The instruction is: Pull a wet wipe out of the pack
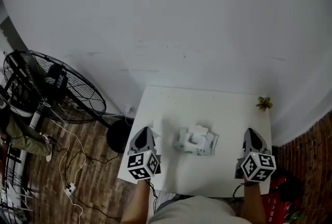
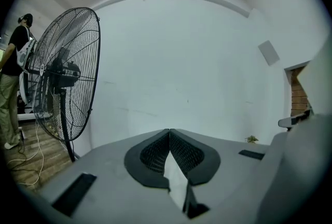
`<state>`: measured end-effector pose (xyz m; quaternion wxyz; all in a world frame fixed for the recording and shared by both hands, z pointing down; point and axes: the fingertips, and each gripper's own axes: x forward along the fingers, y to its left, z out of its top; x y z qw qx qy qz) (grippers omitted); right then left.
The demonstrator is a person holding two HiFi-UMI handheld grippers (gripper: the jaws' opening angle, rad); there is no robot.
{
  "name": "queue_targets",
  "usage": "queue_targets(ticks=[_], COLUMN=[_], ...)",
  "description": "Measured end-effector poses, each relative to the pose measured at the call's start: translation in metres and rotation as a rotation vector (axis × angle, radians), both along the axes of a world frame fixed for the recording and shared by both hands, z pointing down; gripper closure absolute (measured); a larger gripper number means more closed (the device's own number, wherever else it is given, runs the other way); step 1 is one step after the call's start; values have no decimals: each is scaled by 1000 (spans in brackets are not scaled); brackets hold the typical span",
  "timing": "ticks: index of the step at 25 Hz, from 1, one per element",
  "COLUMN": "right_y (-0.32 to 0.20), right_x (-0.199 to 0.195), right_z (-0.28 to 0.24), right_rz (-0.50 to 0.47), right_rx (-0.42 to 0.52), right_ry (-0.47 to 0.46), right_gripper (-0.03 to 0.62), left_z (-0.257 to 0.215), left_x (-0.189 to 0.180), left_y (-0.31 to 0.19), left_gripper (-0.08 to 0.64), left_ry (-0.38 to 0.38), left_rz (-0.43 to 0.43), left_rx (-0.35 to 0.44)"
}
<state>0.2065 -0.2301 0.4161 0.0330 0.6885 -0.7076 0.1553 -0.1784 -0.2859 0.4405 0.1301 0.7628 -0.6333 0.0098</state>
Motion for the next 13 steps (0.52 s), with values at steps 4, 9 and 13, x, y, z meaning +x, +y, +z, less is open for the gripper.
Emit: queue_targets(ticks=[4,9,13], right_y=[2,6,6], right_x=[0,2,7], right_z=[1,3,5], right_rz=[10,13,15], right_rx=[-4,-9,-11], right_ry=[-7,-6,-12], right_gripper=[592,592,592], left_z=[-2,1,3], left_x=[0,4,9], left_y=[1,2,1], left_gripper=[549,549,549], left_ry=[2,-4,-6], left_rz=[9,21,27], left_rx=[-4,-18,-23])
